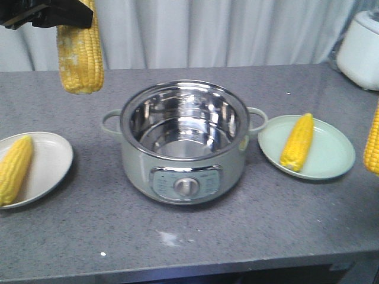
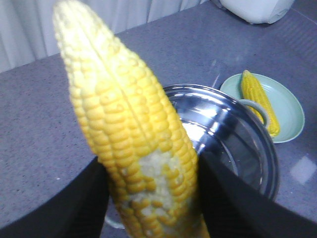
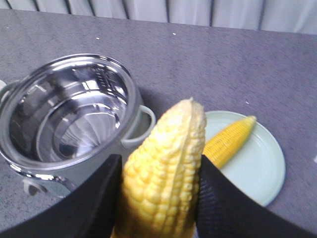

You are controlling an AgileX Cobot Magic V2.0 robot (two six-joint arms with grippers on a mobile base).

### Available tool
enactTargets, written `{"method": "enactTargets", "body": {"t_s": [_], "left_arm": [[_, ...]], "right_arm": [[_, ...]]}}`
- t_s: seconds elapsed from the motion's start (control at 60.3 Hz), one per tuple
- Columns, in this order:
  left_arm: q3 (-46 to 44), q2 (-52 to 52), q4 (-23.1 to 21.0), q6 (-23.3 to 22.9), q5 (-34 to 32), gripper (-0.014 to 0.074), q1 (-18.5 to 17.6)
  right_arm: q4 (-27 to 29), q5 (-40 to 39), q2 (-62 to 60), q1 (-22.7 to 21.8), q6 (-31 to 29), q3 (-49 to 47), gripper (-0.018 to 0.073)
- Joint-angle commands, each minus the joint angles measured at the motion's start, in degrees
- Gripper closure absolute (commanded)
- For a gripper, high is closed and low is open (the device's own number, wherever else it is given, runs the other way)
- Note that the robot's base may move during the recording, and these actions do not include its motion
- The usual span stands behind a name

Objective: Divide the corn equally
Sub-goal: 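Drive the base to the other counter holding a cob in each gripper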

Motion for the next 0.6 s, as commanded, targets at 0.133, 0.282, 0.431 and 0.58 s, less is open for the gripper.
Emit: {"method": "enactTargets", "body": {"t_s": [0.133,0.282,0.431,0.58], "left_arm": [[-1.5,-2.1,-2.1,-0.3,-3.3,0.0531,0.1],[-1.5,-2.1,-2.1,-0.3,-3.3,0.0531,0.1],[-1.5,-2.1,-2.1,-0.3,-3.3,0.0531,0.1],[-1.5,-2.1,-2.1,-0.3,-3.3,0.0531,0.1]], "right_arm": [[2.4,-2.7,-1.0,-0.4,-0.2,-1.3,0.0437],[2.4,-2.7,-1.0,-0.4,-0.2,-1.3,0.0437],[2.4,-2.7,-1.0,-0.4,-0.2,-1.3,0.0437],[2.4,-2.7,-1.0,-0.4,-0.2,-1.3,0.0437]]}}
